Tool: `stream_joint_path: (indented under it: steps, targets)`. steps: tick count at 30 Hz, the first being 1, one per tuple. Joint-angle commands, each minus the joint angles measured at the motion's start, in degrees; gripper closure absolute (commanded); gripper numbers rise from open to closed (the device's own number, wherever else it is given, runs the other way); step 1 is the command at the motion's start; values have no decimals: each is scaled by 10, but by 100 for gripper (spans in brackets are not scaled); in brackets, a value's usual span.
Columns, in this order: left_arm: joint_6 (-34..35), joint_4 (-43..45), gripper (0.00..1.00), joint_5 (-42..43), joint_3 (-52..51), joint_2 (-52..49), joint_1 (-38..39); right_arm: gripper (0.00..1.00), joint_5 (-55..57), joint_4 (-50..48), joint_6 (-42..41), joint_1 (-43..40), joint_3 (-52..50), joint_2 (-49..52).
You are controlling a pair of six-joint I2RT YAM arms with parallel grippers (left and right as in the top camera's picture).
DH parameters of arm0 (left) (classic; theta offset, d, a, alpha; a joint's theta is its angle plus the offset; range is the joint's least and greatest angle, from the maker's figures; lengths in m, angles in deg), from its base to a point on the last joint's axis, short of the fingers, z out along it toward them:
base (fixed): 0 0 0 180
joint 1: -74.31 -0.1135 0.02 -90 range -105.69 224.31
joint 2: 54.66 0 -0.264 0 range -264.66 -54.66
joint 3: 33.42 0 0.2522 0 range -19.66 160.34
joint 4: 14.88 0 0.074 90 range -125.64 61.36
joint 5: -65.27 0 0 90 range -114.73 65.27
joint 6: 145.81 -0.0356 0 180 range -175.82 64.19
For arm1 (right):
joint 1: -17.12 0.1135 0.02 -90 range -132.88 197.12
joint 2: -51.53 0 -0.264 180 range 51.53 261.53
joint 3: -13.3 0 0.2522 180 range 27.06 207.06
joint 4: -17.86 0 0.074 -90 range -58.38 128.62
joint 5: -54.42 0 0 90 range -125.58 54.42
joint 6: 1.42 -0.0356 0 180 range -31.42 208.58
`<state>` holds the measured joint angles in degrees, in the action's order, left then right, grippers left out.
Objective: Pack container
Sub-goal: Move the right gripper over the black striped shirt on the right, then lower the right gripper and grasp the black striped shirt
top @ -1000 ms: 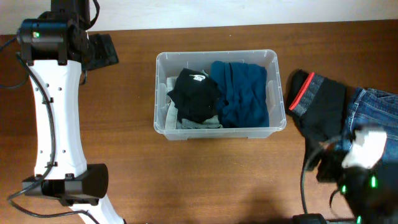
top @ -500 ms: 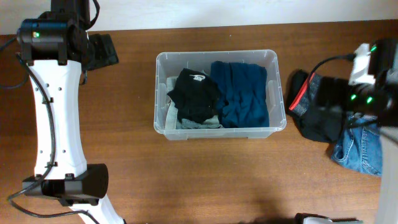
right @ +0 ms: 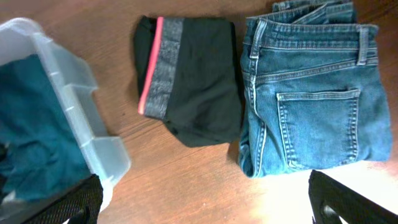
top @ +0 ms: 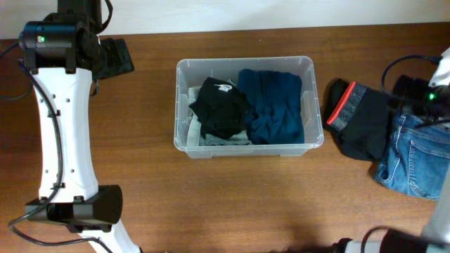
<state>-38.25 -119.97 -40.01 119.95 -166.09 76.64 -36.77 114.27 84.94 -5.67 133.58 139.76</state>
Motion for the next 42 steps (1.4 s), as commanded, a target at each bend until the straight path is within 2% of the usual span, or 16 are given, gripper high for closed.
stream_joint_path:
  steps: [1,8,21,30,42]
  targets:
    - [-1,0,1,-6,0,2,-2,2,-12,-10,5,-12,7,59]
    - [-1,0,1,-6,0,2,-1,2,-12,-57,2,-12,7,175]
    - [-1,0,1,-6,0,2,-1,2,-13,-150,-17,-12,-51,275]
    - [-1,0,1,-6,0,2,-1,2,-14,-240,-40,6,-137,285]
    - [-1,0,1,-6,0,2,-2,2,-5,-406,-63,19,-271,292]
